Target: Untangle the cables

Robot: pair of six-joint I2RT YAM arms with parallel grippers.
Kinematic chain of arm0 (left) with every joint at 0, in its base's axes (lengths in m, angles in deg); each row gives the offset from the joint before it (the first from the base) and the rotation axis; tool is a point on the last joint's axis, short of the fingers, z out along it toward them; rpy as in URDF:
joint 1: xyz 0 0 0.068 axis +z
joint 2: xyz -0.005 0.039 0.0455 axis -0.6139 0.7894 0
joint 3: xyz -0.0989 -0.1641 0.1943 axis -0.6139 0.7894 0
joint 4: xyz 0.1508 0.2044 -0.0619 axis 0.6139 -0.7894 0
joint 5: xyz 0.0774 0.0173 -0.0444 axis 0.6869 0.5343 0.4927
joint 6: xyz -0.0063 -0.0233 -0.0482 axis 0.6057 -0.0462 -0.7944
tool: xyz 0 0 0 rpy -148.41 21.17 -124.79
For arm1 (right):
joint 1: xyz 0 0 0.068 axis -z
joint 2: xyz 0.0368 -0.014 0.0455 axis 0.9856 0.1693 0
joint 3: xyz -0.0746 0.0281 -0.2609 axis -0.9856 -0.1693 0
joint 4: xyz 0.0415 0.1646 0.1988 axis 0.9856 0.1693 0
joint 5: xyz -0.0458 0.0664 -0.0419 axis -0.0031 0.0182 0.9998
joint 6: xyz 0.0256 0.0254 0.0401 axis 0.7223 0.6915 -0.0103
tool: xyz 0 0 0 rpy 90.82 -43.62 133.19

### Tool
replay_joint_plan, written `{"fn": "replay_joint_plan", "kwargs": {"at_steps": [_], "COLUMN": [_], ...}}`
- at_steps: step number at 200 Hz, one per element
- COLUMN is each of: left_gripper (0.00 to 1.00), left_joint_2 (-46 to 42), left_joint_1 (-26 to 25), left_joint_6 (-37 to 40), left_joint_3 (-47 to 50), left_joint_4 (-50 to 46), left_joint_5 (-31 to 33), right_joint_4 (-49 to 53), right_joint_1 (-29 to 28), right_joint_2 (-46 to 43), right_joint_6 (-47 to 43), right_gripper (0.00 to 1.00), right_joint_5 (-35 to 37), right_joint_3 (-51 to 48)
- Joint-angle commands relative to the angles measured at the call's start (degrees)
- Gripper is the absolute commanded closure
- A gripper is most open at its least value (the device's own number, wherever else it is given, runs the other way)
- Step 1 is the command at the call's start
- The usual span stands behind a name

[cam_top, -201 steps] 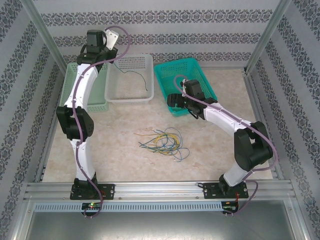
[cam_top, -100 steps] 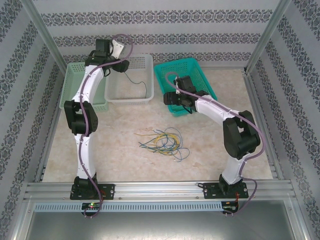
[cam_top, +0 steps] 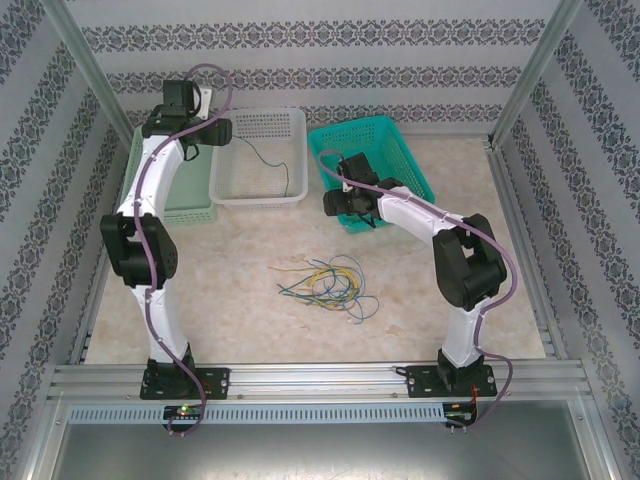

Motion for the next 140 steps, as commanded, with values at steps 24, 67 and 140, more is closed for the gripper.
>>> {"fn": "replay_joint_plan", "kwargs": {"at_steps": [24, 67, 140], "left_gripper": [0.24, 0.3, 0.57], "left_joint_2": [8.3, 9.3, 9.7], "left_joint_1": [0.0, 0.3, -1.1], "left_joint_6": [-5.4, -6.1, -6.6], "left_joint_3": [-1.0, 2.3, 7.0], "left_joint_4": [-8.9, -7.1, -5.5], "left_joint_5": [-2.1, -1.7, -3.1], "right_joint_4": [2.3, 3.7, 2.0], "right_joint_1": [1.5, 1.9, 3.6], "right_joint_2": [-0.2, 0.9, -2.0], "right_joint_6": [0.0, 0.6, 3.1], "right_gripper": [0.36, 0.44, 0.61], "right_joint_5": [1.1, 0.8, 1.7], "right_joint_3": [0.8, 1.0, -4.0]}}
